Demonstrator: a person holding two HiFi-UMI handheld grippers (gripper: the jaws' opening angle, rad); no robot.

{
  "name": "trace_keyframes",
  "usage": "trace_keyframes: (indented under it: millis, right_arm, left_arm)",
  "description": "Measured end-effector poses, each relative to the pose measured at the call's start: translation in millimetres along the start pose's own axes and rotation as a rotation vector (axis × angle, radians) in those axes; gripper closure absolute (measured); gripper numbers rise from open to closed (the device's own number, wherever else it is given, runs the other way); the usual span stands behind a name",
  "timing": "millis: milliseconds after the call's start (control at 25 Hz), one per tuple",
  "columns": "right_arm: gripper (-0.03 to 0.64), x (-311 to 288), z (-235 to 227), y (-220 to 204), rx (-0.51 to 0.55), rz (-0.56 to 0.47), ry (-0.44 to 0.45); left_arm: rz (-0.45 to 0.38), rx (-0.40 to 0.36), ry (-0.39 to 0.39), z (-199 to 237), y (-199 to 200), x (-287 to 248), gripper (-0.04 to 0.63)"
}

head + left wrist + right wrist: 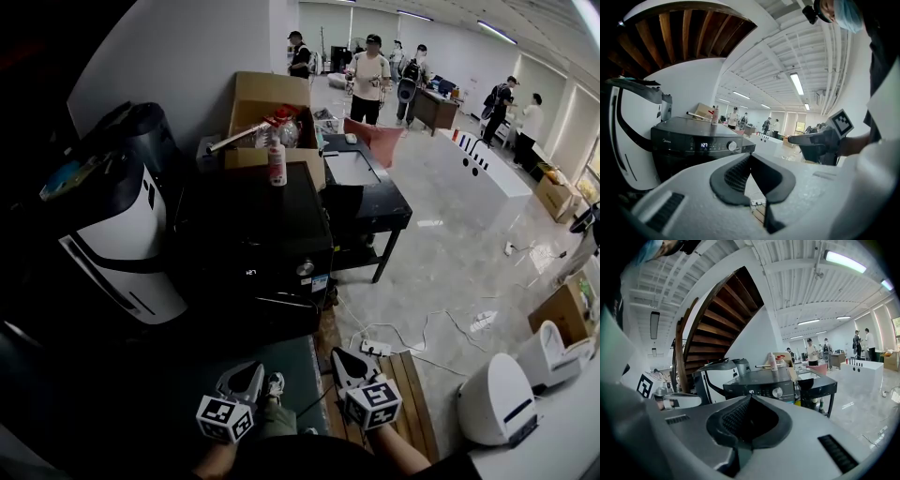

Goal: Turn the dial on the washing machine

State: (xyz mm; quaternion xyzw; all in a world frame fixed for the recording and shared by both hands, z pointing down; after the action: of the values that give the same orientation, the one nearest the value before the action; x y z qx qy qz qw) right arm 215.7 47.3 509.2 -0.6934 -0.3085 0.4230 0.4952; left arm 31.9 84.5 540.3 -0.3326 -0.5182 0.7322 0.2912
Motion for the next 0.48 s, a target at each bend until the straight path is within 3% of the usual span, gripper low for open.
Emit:
trace_keyframes:
  millis: [480]
  right_arm:
    - [0.618,19,-4,-6,0.000,0.006,-0.011]
  left_arm:
    - [0.002,-0.002,-0.006,-19,-8,6,0.584]
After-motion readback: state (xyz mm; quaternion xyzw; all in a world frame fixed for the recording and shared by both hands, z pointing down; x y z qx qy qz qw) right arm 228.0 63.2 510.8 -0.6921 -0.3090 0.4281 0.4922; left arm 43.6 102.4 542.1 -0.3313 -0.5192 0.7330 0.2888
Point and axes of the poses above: the fingertips, and each gripper's own axes: x backward along the fingers, z to its left, y out of its top, the point moved 2 cm from there along x, backward along the fingers, and after that the axes turned 9 degrees about -y, right-handed, at the moved point
